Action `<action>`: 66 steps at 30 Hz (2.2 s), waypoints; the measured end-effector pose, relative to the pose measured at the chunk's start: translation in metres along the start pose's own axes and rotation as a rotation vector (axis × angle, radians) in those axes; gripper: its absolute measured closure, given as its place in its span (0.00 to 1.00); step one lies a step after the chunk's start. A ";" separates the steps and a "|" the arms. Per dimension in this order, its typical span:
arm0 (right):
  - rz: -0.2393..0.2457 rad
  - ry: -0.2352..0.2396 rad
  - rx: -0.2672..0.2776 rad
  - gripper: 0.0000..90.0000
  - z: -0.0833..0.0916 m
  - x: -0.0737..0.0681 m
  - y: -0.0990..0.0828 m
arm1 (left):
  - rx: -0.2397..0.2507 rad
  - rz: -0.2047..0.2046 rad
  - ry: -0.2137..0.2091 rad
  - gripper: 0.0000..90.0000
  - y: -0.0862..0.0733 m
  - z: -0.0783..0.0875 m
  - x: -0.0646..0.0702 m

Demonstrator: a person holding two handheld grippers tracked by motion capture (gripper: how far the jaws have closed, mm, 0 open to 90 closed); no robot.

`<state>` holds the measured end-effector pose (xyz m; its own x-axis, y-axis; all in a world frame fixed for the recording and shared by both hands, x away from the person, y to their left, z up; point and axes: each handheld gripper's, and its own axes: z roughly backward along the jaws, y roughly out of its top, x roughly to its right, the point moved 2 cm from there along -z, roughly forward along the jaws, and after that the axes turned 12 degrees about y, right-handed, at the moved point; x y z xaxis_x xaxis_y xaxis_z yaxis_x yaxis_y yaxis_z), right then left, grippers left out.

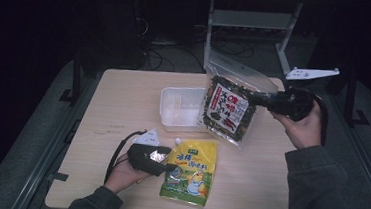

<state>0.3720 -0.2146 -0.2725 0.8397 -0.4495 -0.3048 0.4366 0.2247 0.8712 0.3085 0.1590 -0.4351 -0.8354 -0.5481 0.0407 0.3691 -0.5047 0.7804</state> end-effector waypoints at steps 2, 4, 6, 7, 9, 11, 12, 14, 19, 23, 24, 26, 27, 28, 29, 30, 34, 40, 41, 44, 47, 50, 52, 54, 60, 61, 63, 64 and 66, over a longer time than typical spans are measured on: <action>0.006 -0.001 0.000 0.87 -0.007 0.002 0.006 | -0.001 -0.001 0.004 0.37 -0.002 0.002 -0.001; 0.009 -0.002 -0.002 0.87 -0.011 0.004 0.009 | 0.000 0.008 0.007 0.36 -0.005 0.005 -0.003; 0.019 -0.005 -0.008 0.87 -0.022 0.009 0.017 | 0.000 0.022 0.014 0.36 -0.010 0.009 -0.006; 0.019 -0.005 -0.008 0.87 -0.022 0.009 0.017 | 0.000 0.022 0.014 0.35 -0.010 0.009 -0.006; 0.031 -0.010 -0.015 0.87 -0.032 0.014 0.025 | -0.001 0.021 0.027 0.35 -0.014 0.013 -0.008; 0.037 -0.017 -0.021 0.87 -0.038 0.016 0.030 | 0.001 0.028 0.029 0.35 -0.016 0.016 -0.010; 0.037 -0.017 -0.021 0.87 -0.038 0.016 0.030 | 0.001 0.028 0.029 0.35 -0.016 0.016 -0.010; 0.044 -0.030 -0.026 0.87 -0.045 0.020 0.034 | 0.002 0.030 0.037 0.35 -0.018 0.018 -0.012; 0.060 -0.057 -0.033 0.87 -0.060 0.031 0.045 | 0.008 0.045 0.040 0.35 -0.023 0.023 -0.015; 0.070 -0.068 -0.031 0.87 -0.070 0.038 0.049 | 0.014 0.049 0.042 0.34 -0.024 0.024 -0.017; 0.072 -0.067 -0.024 0.87 -0.073 0.040 0.050 | 0.015 0.050 0.042 0.34 -0.024 0.025 -0.017; 0.069 -0.070 -0.024 0.87 -0.079 0.045 0.050 | 0.013 0.052 0.043 0.34 -0.025 0.025 -0.017; 0.069 -0.070 -0.024 0.87 -0.079 0.045 0.050 | 0.013 0.052 0.043 0.34 -0.025 0.025 -0.017; 0.068 -0.081 -0.030 0.87 -0.084 0.049 0.050 | 0.010 0.051 0.043 0.34 -0.026 0.025 -0.017; 0.067 -0.086 -0.035 0.87 -0.086 0.052 0.049 | 0.011 0.053 0.043 0.34 -0.026 0.025 -0.018; 0.062 -0.088 -0.035 0.87 -0.088 0.054 0.049 | 0.011 0.053 0.043 0.34 -0.026 0.025 -0.018; 0.061 -0.091 -0.038 0.87 -0.097 0.059 0.046 | 0.012 0.059 0.045 0.34 -0.028 0.026 -0.019; 0.059 -0.096 -0.048 0.87 -0.107 0.064 0.040 | 0.013 0.062 0.047 0.34 -0.029 0.028 -0.020; 0.058 -0.097 -0.052 0.87 -0.109 0.065 0.038 | 0.013 0.064 0.046 0.34 -0.030 0.028 -0.021; 0.050 -0.102 -0.057 0.87 -0.114 0.068 0.031 | 0.013 0.066 0.045 0.34 -0.030 0.028 -0.021; 0.036 -0.101 -0.052 0.87 -0.114 0.070 0.026 | 0.012 0.064 0.045 0.34 -0.031 0.028 -0.021; 0.023 -0.109 -0.054 0.87 -0.115 0.069 0.024 | 0.009 0.067 0.044 0.34 -0.031 0.027 -0.021; 0.021 -0.117 -0.057 0.87 -0.115 0.068 0.024 | 0.007 0.068 0.044 0.34 -0.032 0.028 -0.021; 0.018 -0.122 -0.056 0.87 -0.116 0.066 0.023 | 0.008 0.066 0.046 0.34 -0.032 0.028 -0.022; -0.011 -0.123 -0.047 0.87 -0.116 0.068 0.016 | 0.005 0.066 0.051 0.34 -0.032 0.028 -0.022; -0.014 -0.123 -0.048 0.87 -0.117 0.069 0.014 | 0.006 0.066 0.051 0.34 -0.032 0.028 -0.022; -0.022 -0.119 -0.039 0.87 -0.116 0.071 0.013 | 0.005 0.066 0.051 0.34 -0.033 0.028 -0.023; -0.027 -0.116 -0.036 0.86 -0.115 0.071 0.012 | 0.004 0.066 0.052 0.33 -0.033 0.028 -0.023; -0.031 -0.110 -0.034 0.86 -0.115 0.073 0.011 | 0.002 0.067 0.053 0.33 -0.033 0.028 -0.023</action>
<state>0.4749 -0.1457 -0.3291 0.7856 -0.5486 -0.2861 0.4743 0.2369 0.8479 0.3042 0.2069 -0.4443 -0.7861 -0.6152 0.0598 0.4224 -0.4642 0.7785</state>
